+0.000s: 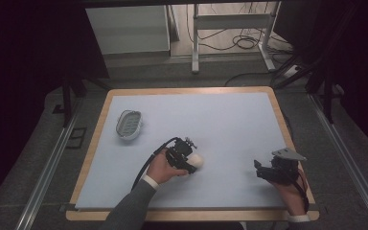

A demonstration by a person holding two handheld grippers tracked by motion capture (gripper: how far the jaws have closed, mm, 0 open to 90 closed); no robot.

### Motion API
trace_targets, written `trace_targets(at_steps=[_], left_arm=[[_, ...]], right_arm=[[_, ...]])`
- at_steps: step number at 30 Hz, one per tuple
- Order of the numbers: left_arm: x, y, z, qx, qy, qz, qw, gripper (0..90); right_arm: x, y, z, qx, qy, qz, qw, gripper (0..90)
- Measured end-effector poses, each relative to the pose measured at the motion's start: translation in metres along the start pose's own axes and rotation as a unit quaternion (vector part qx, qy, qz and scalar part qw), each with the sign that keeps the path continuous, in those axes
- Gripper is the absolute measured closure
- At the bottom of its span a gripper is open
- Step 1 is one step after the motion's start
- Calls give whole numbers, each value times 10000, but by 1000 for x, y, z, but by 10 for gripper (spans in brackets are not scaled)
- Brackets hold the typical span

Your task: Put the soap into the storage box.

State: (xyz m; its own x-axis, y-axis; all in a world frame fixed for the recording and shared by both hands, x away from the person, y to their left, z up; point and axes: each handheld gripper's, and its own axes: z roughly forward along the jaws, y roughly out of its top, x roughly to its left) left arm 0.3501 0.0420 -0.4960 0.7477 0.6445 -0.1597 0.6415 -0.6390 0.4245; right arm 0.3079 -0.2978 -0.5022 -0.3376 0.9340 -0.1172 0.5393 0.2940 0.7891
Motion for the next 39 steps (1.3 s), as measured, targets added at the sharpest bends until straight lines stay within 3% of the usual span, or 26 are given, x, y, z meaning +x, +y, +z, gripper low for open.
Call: trace_targets(at_steps=[23, 39], left_arm=[[23, -7, -22, -201, -55, -219, 9995, 491], [41, -12, -38, -316, 62, -386, 9987, 492]], right_arm=[[1, -1, 1, 30, 17, -4, 10000, 104], [0, -1, 1, 46, 7, -2, 10000, 104]])
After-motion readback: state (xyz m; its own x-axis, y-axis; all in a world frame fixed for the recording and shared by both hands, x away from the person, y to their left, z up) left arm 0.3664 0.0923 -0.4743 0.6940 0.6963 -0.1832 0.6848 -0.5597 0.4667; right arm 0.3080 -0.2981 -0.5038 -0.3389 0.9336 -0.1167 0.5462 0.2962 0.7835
